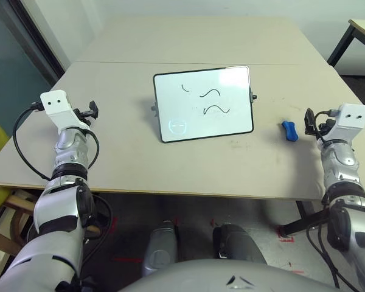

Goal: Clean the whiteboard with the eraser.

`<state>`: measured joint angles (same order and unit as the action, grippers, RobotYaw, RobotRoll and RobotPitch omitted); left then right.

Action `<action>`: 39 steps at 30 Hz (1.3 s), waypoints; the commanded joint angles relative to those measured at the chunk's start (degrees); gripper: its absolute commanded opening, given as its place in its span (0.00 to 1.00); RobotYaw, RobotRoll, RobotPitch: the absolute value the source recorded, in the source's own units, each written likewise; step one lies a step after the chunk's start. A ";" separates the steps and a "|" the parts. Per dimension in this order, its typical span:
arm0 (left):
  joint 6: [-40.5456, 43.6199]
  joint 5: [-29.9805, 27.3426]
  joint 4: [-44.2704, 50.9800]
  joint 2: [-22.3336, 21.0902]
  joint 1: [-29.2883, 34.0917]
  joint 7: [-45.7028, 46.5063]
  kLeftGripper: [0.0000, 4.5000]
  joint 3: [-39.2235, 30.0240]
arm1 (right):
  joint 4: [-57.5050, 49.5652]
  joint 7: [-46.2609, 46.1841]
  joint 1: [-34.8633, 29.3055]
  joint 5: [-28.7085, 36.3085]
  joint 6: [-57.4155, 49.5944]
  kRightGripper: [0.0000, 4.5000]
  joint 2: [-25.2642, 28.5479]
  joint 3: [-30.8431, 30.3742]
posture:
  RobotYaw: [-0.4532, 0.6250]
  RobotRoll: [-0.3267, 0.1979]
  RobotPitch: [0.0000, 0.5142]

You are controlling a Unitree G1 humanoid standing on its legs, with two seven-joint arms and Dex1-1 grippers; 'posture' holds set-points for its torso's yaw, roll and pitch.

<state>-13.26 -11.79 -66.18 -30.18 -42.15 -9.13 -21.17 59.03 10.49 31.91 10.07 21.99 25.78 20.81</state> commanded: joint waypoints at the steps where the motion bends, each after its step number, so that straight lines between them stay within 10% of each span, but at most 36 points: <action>1: -0.06 0.72 0.28 -0.47 -1.07 -0.32 1.00 0.63 | 0.22 -0.16 0.55 0.47 0.71 0.99 -0.54 0.07 | 0.58 0.62 0.09; 9: 0.49 -0.42 1.36 -2.04 -3.54 -13.86 1.00 1.65 | -14.17 -1.16 -1.86 2.87 -8.52 0.99 -1.21 0.19 | 0.53 0.62 0.13; 25: 20.17 -3.85 7.00 -11.59 -13.28 -71.17 1.00 9.38 | -53.59 -0.86 0.33 13.23 -90.57 0.99 7.95 -3.11 | 0.51 0.62 0.13; 39: 28.02 -6.56 16.92 -14.75 -11.83 -83.37 1.00 22.49 | -46.17 4.78 3.48 8.49 -93.32 0.99 8.91 -14.17 | 0.53 0.62 0.12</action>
<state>14.17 -16.96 -51.11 -44.08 -55.04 -92.02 -0.89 10.64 14.67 34.88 19.93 -72.35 34.18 7.68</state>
